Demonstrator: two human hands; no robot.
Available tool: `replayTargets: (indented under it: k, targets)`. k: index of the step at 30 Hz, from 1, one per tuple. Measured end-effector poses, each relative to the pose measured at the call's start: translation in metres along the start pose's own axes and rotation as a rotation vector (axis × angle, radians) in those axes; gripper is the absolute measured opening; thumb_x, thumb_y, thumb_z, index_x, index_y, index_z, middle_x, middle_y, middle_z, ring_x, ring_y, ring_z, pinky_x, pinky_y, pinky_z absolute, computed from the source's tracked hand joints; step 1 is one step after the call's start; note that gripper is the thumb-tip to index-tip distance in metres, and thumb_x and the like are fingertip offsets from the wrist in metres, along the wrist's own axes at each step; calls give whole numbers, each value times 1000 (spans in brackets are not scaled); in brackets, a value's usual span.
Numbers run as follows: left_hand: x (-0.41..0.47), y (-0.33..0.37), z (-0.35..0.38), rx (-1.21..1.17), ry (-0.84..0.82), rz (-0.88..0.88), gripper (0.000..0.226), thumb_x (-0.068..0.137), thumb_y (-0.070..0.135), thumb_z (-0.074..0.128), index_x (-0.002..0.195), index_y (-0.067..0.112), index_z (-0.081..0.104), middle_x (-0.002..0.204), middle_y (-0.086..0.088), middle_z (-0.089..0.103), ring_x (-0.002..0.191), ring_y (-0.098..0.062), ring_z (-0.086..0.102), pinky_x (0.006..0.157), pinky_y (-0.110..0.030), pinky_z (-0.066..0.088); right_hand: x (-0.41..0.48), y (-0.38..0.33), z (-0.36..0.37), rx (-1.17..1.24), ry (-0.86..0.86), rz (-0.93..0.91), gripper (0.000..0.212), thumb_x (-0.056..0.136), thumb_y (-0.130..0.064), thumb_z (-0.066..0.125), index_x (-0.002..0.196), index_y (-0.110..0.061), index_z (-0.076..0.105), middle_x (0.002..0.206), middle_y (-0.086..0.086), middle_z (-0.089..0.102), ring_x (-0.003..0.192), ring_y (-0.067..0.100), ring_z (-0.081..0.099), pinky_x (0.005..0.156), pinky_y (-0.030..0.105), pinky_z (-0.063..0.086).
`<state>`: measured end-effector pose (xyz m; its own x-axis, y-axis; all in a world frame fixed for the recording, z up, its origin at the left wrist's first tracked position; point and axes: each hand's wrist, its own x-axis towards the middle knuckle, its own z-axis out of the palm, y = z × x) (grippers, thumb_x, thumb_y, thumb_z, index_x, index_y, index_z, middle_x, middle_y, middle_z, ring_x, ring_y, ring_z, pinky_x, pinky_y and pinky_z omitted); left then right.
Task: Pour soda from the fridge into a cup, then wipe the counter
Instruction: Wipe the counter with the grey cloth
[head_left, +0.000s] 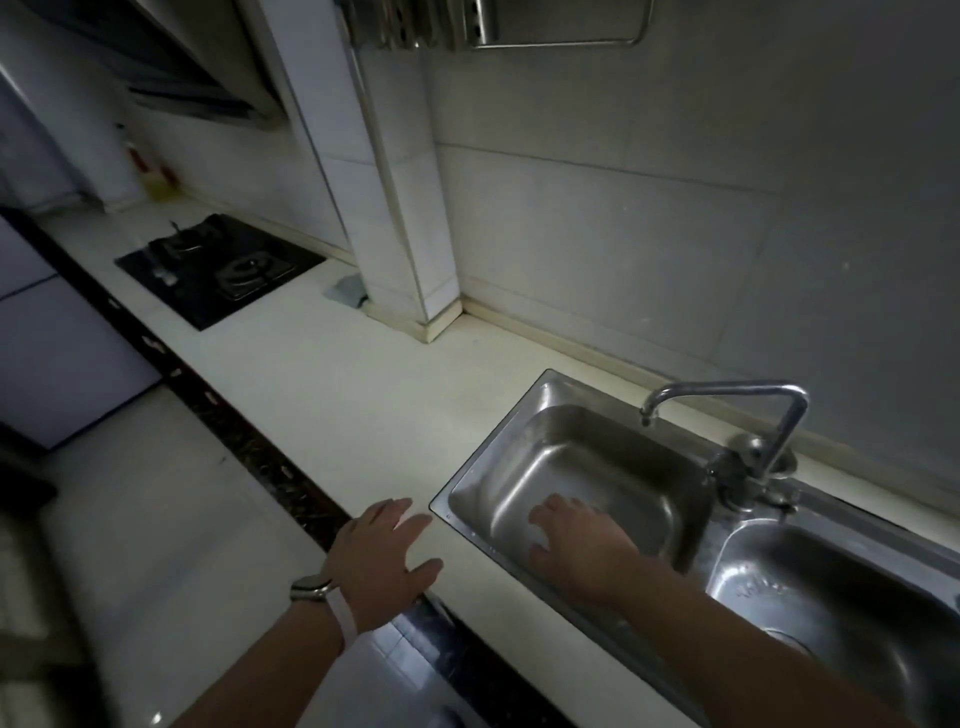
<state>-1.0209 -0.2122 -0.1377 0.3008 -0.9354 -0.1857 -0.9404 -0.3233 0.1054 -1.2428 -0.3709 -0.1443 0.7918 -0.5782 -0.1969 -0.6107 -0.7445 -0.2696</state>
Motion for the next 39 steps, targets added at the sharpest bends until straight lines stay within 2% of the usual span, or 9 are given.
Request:
replayTargets:
  k: [2, 5, 7, 12, 17, 26, 28, 35, 39]
  targets:
    - [-10, -12, 0, -25, 13, -57, 66, 88, 65, 45, 146, 34, 43, 159, 4, 33, 146, -16, 26, 115, -40, 29, 8, -14, 5, -19, 23, -56, 39, 91, -46, 38, 114, -22, 59, 117, 2, 56, 109, 26, 55, 84, 37, 42]
    - [-22, -34, 0, -16, 22, -122, 68, 88, 69, 42, 146, 35, 42, 159, 5, 33, 146, -18, 27, 115, -41, 30, 23, -34, 8, -16, 26, -133, 33, 89, -46, 36, 106, -24, 53, 110, 1, 56, 103, 26, 55, 79, 37, 40]
    - [-28, -53, 1, -21, 22, -160, 67, 89, 69, 43, 146, 34, 42, 159, 4, 34, 146, -19, 28, 115, -42, 31, 36, -50, 8, -7, 26, -166, 34, 90, -49, 36, 110, -25, 49, 112, 1, 56, 103, 25, 55, 82, 38, 42]
    - [-31, -116, 6, -36, 2, -223, 69, 90, 69, 41, 149, 34, 39, 161, 2, 31, 147, -20, 26, 116, -40, 29, 77, -96, 13, -85, -25, -222, 47, 95, -51, 35, 129, -21, 50, 129, 1, 51, 119, 25, 48, 95, 38, 41]
    - [-25, -204, 3, -89, 17, -260, 71, 89, 72, 38, 150, 36, 37, 161, 3, 29, 148, -20, 24, 117, -39, 27, 131, -163, 24, -149, -58, -237, 51, 98, -51, 34, 137, -21, 48, 137, 1, 48, 123, 24, 46, 100, 39, 39]
    - [-38, -385, -9, -147, -3, -335, 67, 91, 69, 39, 148, 36, 39, 160, 3, 32, 147, -19, 25, 115, -38, 29, 250, -312, 40, -188, -80, -301, 46, 93, -51, 35, 121, -21, 56, 119, 2, 55, 109, 26, 51, 86, 37, 43]
    - [-41, -414, -17, -148, 14, -331, 65, 91, 68, 40, 148, 36, 39, 159, 4, 33, 146, -18, 25, 113, -38, 30, 268, -338, 40, -170, -92, -308, 48, 92, -53, 34, 122, -21, 56, 119, 2, 55, 108, 25, 51, 87, 37, 43]
    - [-37, -469, -38, -173, 164, -321, 53, 93, 59, 45, 140, 35, 51, 151, 6, 45, 140, -17, 37, 109, -35, 34, 330, -386, 35, -168, -97, -328, 44, 93, -54, 37, 120, -25, 57, 118, -1, 55, 108, 22, 52, 85, 34, 43]
    - [-26, -495, -47, -145, 178, -321, 52, 94, 57, 45, 140, 34, 51, 149, 7, 46, 139, -16, 38, 110, -35, 33, 366, -405, 38, -117, -108, -335, 43, 93, -54, 40, 123, -28, 57, 120, -4, 55, 109, 19, 51, 87, 33, 42]
